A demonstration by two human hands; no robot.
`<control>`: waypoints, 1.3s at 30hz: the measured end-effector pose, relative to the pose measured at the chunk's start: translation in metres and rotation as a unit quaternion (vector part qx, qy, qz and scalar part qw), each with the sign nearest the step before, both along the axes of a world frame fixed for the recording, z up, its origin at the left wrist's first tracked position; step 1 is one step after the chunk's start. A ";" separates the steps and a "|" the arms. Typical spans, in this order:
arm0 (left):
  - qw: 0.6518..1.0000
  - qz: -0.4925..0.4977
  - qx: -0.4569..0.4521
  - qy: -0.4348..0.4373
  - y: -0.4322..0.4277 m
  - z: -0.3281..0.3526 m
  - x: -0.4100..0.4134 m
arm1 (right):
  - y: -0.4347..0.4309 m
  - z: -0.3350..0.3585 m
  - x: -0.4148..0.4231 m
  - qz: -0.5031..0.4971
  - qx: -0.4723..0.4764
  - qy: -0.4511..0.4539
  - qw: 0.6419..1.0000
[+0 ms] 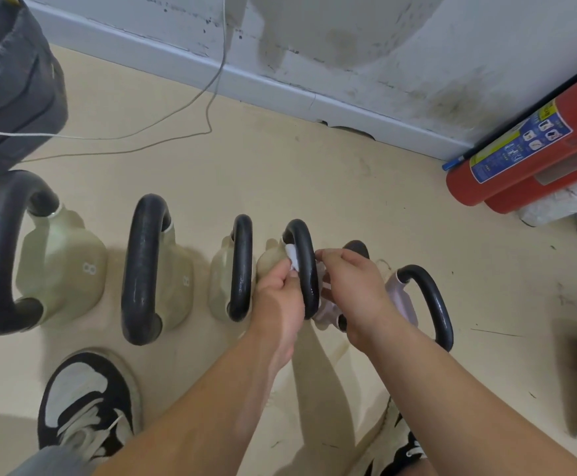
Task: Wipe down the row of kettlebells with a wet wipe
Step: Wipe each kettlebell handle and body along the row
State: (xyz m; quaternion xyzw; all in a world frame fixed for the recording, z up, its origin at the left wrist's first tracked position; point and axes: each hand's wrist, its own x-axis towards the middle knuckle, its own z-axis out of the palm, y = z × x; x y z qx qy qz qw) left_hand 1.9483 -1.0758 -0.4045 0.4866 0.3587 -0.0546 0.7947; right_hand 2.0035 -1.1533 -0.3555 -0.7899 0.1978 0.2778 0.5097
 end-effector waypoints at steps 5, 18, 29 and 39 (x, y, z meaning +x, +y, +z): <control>0.973 -0.057 0.221 -0.044 -0.006 -0.012 -0.029 | 0.002 -0.006 -0.010 0.007 -0.012 -0.007 1.000; 0.904 -0.213 0.362 -0.077 -0.003 -0.042 -0.043 | -0.011 -0.025 -0.029 -0.043 0.074 0.024 0.996; 0.902 -0.192 0.384 -0.050 -0.037 -0.044 -0.094 | -0.020 -0.029 -0.058 -0.078 0.081 0.025 0.993; 0.964 0.014 0.248 0.098 -0.026 -0.021 -0.060 | -0.022 -0.030 -0.060 -0.082 0.048 0.005 0.995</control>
